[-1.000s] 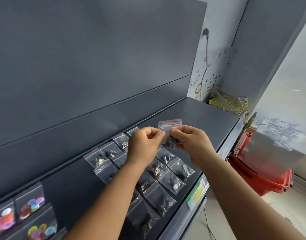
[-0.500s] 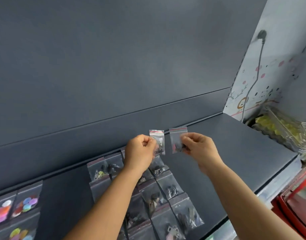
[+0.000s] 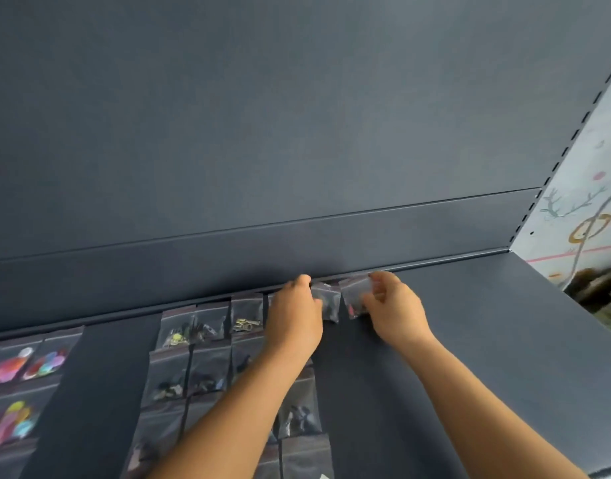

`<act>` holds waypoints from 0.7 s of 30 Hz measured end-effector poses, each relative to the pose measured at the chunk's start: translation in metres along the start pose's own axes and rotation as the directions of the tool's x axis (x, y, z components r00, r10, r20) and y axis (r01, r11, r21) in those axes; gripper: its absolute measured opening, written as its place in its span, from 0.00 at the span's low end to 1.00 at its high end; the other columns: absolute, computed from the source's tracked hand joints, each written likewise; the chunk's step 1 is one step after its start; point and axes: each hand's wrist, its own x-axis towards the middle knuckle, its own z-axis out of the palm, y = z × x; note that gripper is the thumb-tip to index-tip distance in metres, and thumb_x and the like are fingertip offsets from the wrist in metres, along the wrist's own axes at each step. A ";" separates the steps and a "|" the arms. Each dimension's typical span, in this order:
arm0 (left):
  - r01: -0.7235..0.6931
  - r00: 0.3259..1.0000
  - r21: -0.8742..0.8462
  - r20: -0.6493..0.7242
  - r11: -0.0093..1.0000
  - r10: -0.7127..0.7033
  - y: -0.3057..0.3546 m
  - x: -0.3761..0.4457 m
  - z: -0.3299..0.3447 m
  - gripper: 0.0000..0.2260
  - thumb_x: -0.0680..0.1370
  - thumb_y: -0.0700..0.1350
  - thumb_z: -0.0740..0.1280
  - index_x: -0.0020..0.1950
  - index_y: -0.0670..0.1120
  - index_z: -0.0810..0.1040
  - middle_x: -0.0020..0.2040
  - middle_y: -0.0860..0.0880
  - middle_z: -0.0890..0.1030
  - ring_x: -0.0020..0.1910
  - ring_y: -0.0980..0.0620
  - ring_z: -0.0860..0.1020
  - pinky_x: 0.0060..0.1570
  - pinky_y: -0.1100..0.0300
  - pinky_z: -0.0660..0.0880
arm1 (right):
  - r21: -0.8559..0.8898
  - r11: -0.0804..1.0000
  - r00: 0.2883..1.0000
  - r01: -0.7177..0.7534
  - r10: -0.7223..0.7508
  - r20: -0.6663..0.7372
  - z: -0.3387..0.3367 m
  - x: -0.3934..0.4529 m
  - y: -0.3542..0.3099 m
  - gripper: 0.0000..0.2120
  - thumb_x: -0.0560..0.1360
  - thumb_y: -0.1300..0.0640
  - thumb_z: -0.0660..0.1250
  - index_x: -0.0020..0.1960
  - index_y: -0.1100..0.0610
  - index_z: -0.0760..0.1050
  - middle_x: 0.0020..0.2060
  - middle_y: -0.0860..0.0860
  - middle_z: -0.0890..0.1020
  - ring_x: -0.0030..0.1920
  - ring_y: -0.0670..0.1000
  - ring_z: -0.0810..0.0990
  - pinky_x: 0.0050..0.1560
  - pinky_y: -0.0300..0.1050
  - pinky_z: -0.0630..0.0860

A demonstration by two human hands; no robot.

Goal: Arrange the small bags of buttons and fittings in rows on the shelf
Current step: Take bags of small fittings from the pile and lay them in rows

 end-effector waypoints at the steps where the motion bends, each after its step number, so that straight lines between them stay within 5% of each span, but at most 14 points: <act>1: -0.048 0.999 0.092 0.008 0.995 0.047 -0.001 -0.004 0.000 0.17 0.80 0.44 0.60 0.69 0.46 0.68 0.64 0.47 0.74 0.63 0.45 0.70 0.60 0.53 0.68 | -0.082 0.995 0.998 0.057 -0.057 0.009 0.000 -0.001 0.002 0.20 0.76 0.59 0.63 0.68 0.55 0.68 0.60 0.54 0.74 0.57 0.57 0.75 0.54 0.45 0.71; 7: -0.384 0.918 0.285 0.222 0.878 0.330 -0.010 -0.019 0.012 0.26 0.79 0.34 0.59 0.76 0.45 0.58 0.76 0.49 0.60 0.74 0.49 0.57 0.72 0.57 0.54 | -0.326 0.852 0.912 0.410 -0.370 0.180 -0.007 -0.010 0.016 0.15 0.77 0.62 0.58 0.61 0.52 0.77 0.63 0.49 0.73 0.59 0.55 0.70 0.55 0.40 0.66; 21: -0.319 0.944 0.364 0.204 0.875 0.259 0.000 -0.030 0.009 0.24 0.81 0.40 0.55 0.77 0.43 0.53 0.77 0.46 0.56 0.75 0.47 0.55 0.73 0.55 0.50 | -0.388 0.753 0.844 0.531 -0.430 0.321 0.004 -0.013 0.011 0.16 0.81 0.55 0.53 0.67 0.49 0.69 0.67 0.45 0.69 0.65 0.51 0.66 0.64 0.42 0.66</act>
